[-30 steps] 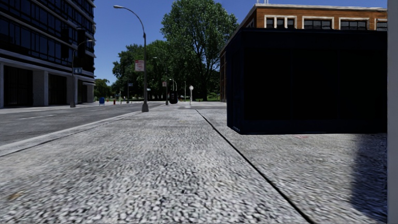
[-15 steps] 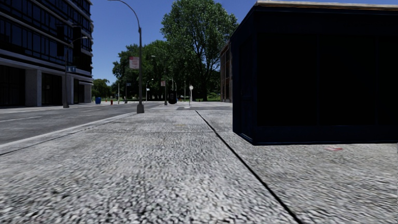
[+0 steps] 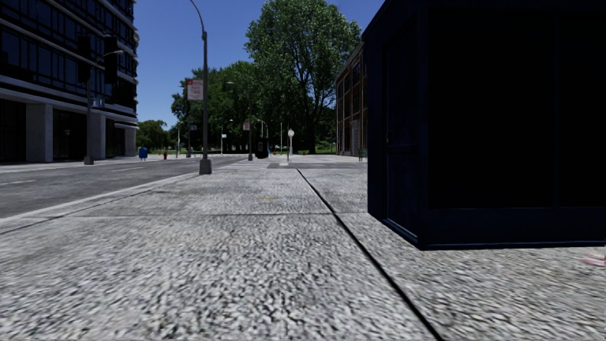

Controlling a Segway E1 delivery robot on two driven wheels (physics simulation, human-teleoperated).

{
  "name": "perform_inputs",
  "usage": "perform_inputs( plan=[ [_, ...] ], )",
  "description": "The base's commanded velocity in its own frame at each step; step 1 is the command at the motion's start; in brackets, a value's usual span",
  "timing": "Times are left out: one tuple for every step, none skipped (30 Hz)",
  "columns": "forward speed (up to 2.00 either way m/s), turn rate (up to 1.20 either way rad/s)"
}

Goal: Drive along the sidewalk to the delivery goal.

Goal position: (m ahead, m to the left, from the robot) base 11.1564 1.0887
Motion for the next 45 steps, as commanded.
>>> perform_inputs(
  plan=[
    [2.00,0.19],
    [2.00,0.27],
    [2.00,0.34],
    [2.00,0.34],
    [2.00,0.39],
    [2.00,0.46],
    [2.00,0.49],
    [2.00,0.49],
    [2.00,0.50],
    [2.00,0.50],
    [2.00,0.50],
    [2.00,0.50],
    [2.00,0.48],
    [2.00,0.00],
    [2.00,0.00],
    [2.00,0.00],
    [2.00,0.00],
    [2.00,0.00],
    [2.00,0.00],
    [2.00,0.00],
    [2.00,0.00],
    [2.00,0.00],
    [2.00,0.00],
    [2.00,0.00],
    [2.00,0.00],
    [2.00,0.00],
    [2.00,0.00],
    [2.00,0.00],
    [2.00,0.00],
    [2.00,0.00],
    [2.00,0.00],
    [2.00,0.00],
    [2.00,0.00],
    [2.00,0.00],
    [2.00,0.00],
    [2.00,0.00],
    [2.00,0.00],
    [2.00,0.00],
    [2.00,0.00],
    [2.00,0.00],
    [2.00,0.00],
    [2.00,0.00],
    [2.00,-0.16],
    [2.00,-0.30],
    [2.00,-0.39]
  ],
)
